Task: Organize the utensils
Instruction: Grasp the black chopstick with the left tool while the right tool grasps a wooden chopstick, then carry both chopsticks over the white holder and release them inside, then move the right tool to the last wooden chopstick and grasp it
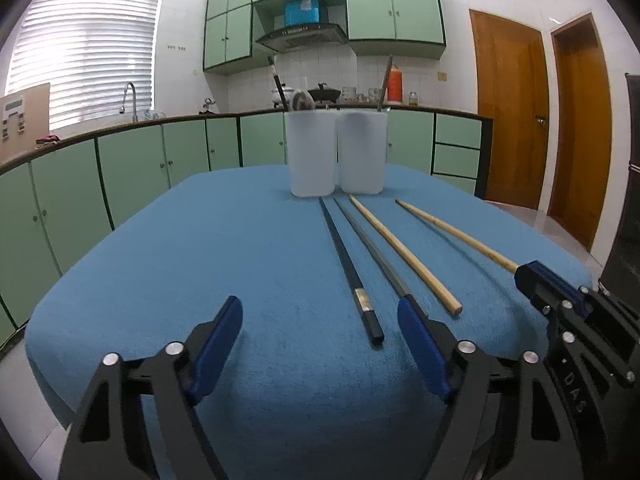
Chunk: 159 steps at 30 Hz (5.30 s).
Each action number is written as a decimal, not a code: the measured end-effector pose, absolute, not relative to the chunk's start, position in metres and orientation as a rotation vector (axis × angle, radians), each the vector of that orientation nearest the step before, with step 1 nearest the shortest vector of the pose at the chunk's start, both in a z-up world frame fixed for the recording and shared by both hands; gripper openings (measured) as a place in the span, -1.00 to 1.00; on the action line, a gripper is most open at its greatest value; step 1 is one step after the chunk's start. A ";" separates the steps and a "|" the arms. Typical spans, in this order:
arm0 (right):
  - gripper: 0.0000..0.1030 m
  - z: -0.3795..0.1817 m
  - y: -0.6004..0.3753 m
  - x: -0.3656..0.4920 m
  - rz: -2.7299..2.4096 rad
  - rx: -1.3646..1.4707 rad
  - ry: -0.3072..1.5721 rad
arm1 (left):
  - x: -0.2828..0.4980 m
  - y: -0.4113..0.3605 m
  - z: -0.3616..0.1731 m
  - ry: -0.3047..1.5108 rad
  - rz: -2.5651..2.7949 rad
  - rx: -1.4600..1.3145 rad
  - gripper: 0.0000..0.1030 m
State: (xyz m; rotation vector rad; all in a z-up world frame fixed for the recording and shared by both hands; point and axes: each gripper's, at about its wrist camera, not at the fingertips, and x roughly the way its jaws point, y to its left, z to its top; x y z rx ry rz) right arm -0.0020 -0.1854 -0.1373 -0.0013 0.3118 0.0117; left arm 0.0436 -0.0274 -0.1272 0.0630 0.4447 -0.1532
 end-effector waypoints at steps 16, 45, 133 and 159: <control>-0.88 -0.134 -0.191 -0.005 0.023 0.016 0.300 | 0.050 -0.048 -0.131 0.454 -0.153 0.063 -0.59; -0.89 -0.049 -0.218 0.003 0.096 0.027 0.225 | 0.038 -0.023 -0.033 0.297 -0.186 0.008 -0.87; -0.68 0.079 -0.214 0.283 0.192 0.035 0.332 | 0.319 -0.015 0.063 0.271 -0.235 -0.054 -0.10; 0.72 0.025 -0.223 0.120 0.124 0.014 0.261 | 0.159 0.015 0.021 0.230 -0.150 -0.004 0.88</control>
